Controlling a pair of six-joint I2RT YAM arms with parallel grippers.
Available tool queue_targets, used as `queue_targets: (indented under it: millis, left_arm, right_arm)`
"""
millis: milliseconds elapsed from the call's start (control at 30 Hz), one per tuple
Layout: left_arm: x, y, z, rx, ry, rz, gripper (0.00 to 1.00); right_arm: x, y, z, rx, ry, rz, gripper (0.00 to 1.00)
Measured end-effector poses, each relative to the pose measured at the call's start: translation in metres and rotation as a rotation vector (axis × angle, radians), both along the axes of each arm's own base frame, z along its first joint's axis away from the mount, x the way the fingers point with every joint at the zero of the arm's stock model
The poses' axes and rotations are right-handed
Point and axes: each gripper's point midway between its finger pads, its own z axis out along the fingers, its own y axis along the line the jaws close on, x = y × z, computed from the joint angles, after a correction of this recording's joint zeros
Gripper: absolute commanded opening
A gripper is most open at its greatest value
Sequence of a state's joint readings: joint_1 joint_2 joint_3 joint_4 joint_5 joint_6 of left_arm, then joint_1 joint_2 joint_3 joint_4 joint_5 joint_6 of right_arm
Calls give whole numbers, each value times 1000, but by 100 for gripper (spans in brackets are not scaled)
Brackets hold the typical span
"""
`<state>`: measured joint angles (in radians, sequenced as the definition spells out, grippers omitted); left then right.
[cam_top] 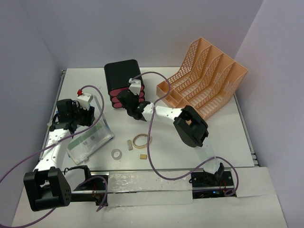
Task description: Organize the desk
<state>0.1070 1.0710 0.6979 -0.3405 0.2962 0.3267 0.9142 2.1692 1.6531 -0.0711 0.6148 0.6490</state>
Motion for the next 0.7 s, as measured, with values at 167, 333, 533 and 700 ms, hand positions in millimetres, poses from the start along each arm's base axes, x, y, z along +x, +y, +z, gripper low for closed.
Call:
queue_targets:
  millis: [167,333,533,700]
  left_arm:
    - [0,0,0,0,0,1,62]
    - [0,0,0,0,0,1,62]
    - [0,0,0,-2,0,-1,62]
    - [0,1,0,-4,0,0,62]
  right_arm:
    - [9,3,2,7,-5,-5,46]
    - [14,4,-2,8,-5,-10,45]
    - [14,3,-2,4,-4,-9,26]
    - [14,3,-3,7,-6,-9,14]
